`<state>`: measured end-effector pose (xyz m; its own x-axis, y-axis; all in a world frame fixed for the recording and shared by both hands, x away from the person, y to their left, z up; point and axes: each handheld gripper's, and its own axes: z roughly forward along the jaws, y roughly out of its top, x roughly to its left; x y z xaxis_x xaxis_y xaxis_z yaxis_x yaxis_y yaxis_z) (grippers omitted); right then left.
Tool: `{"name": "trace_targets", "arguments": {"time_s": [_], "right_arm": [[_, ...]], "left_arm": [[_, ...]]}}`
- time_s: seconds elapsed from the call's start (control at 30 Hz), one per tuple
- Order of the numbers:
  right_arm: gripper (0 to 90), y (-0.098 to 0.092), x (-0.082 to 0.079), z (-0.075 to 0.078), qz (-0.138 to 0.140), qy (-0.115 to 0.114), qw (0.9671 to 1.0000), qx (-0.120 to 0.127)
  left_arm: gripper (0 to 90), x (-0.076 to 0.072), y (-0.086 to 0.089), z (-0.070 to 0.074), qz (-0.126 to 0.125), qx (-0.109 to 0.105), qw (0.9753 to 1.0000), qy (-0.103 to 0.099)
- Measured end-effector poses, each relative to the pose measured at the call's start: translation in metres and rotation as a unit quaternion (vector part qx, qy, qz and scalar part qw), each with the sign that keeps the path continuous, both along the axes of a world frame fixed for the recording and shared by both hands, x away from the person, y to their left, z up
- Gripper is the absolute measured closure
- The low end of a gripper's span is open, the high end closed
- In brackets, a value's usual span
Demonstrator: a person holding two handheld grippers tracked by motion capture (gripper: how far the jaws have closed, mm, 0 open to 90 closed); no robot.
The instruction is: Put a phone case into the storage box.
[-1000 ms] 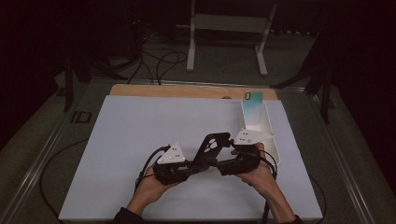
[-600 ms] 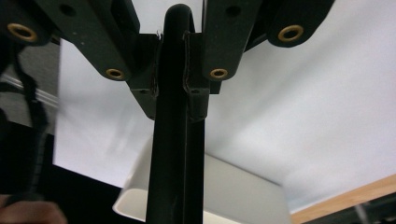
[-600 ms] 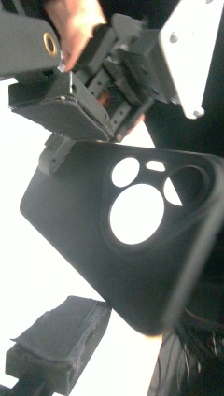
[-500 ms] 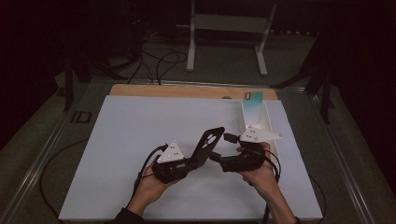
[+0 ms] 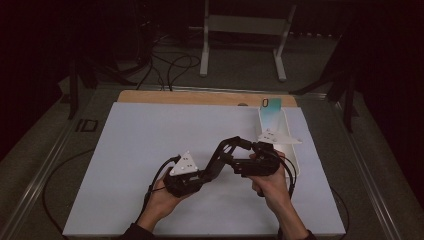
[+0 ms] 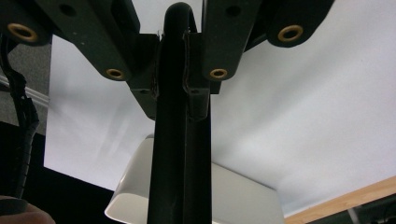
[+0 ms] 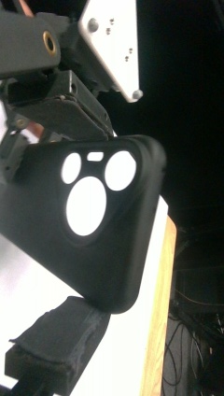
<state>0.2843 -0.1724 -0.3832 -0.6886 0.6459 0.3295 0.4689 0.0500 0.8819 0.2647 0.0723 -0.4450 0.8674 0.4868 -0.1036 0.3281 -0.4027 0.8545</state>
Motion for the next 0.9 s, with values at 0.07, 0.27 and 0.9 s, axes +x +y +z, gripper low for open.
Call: {"name": "trace_targets", "arguments": {"time_s": [0.07,0.27,0.9], "right_arm": [[12.9,0.003,0.000,0.001,-0.002,-0.001,1.0000,0.006],[12.3,0.012,0.001,0.003,-0.013,-0.006,0.9998,0.016],[13.5,0.022,-0.004,0.003,-0.028,-0.028,0.9992,0.006]], "left_arm": [[80.5,-0.001,-0.001,-0.001,-0.001,0.001,1.0000,0.000],[80.5,-0.001,-0.002,-0.002,-0.002,-0.003,1.0000,0.005],[72.6,-0.001,-0.005,-0.006,-0.008,-0.004,0.9999,0.012]]}}
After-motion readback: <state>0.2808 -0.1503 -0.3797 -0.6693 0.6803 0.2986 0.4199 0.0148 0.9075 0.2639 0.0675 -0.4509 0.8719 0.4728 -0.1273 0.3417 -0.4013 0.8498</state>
